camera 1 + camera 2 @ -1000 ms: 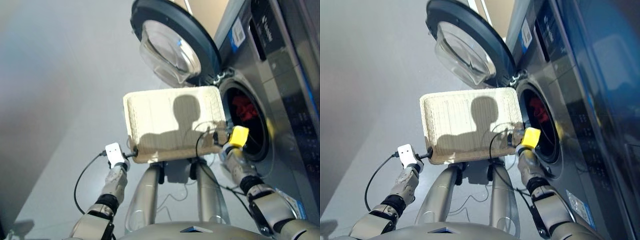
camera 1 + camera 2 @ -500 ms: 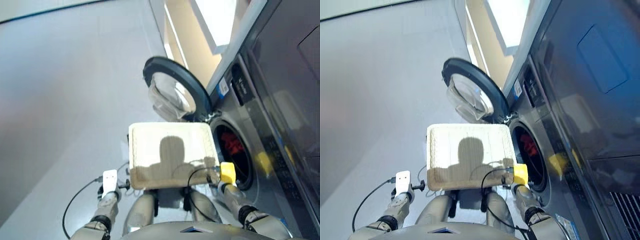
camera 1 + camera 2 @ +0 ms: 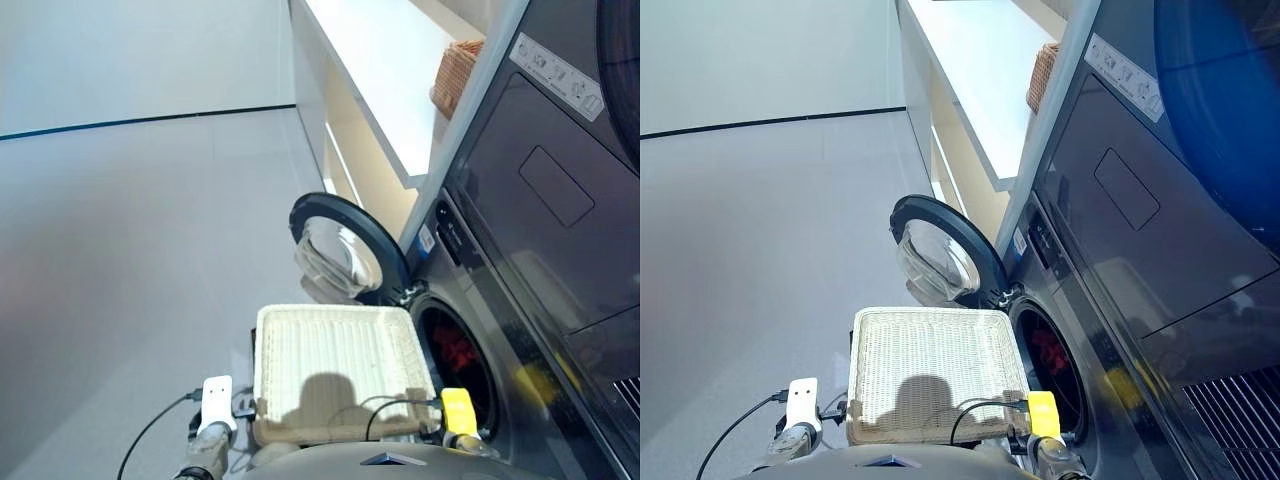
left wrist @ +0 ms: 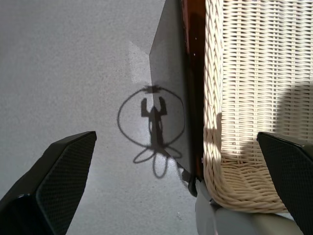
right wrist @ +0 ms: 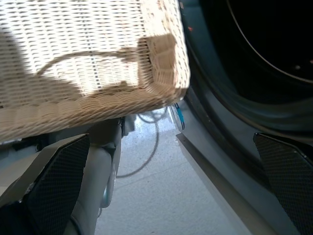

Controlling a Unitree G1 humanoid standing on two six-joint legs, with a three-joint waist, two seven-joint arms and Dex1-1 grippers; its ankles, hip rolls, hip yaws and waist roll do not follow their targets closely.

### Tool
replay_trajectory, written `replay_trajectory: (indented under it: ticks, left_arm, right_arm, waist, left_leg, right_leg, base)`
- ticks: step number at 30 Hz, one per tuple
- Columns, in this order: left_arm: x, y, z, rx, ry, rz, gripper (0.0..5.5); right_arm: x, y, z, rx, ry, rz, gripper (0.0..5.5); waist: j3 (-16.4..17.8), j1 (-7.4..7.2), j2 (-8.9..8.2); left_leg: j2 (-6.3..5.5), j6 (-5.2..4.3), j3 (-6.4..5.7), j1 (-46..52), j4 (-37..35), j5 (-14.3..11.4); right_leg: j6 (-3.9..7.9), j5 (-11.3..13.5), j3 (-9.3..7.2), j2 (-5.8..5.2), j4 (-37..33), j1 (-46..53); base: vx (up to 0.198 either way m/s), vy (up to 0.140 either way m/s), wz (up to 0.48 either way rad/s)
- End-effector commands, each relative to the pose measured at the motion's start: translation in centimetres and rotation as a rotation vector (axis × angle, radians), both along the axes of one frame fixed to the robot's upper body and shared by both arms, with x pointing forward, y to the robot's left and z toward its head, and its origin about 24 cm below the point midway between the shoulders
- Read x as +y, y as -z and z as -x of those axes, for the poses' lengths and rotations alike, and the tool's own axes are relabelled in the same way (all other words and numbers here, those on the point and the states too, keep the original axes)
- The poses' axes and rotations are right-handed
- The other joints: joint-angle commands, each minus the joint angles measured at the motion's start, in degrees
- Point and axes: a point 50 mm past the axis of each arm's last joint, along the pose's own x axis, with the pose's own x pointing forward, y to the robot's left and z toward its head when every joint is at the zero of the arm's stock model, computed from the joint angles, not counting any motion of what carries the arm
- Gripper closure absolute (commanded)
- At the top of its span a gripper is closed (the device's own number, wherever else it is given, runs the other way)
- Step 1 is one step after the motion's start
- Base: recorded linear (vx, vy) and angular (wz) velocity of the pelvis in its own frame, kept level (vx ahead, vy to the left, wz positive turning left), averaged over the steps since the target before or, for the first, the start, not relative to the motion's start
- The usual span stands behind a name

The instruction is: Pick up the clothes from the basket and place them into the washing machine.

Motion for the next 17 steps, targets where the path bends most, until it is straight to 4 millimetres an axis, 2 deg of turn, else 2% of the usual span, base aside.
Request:
replay_trajectory:
  ticks: [1,7,12,17]
  left_arm:
    - [-0.1,0.1,-0.2,0.013,0.052,-0.02,0.0]
    - [-0.3,0.2,0.2,0.027,0.093,-0.034,0.0]
    - [-0.4,0.2,0.4,0.033,0.091,-0.029,0.0]
    - [-0.6,0.3,0.5,0.041,0.088,-0.015,0.0]
  right_arm:
    - [-0.3,0.2,1.1,0.041,0.038,-0.005,0.0]
    - [-0.6,0.4,2.4,0.086,0.086,0.0,0.0]
    - [-0.8,0.3,2.0,0.078,0.077,0.011,0.0]
    - [-0.6,0.2,1.3,0.059,0.029,0.021,0.0]
  waist:
    - [-1.5,-0.41,0.59]
    - [-2.13,-0.43,0.74]
    - [-2.49,-0.41,0.76]
    - [-2.79,-0.52,0.7]
  left_leg:
    - [-2.08,-1.93,2.81,-1.23,-1.17,3.76]
    - [-1.76,-1.69,2.98,1.0,-1.17,3.02]
    - [-1.58,-1.52,3.09,1.75,-1.17,2.77]
    - [-1.51,-1.62,3.09,1.97,-1.17,2.7]
  right_leg:
    - [2.95,0.12,-0.32,0.5,2.9,0.36]
    - [2.94,-0.65,0.3,0.77,3.28,2.11]
    - [2.87,-1.0,0.96,0.96,3.6,2.63]
    - [2.8,-1.18,0.89,1.03,3.42,3.19]
  base:
    - [0.056,-0.009,0.005]
    - [0.009,0.0,-0.001]
    - [0.0,0.0,0.0]
    - [0.0,0.0,0.0]
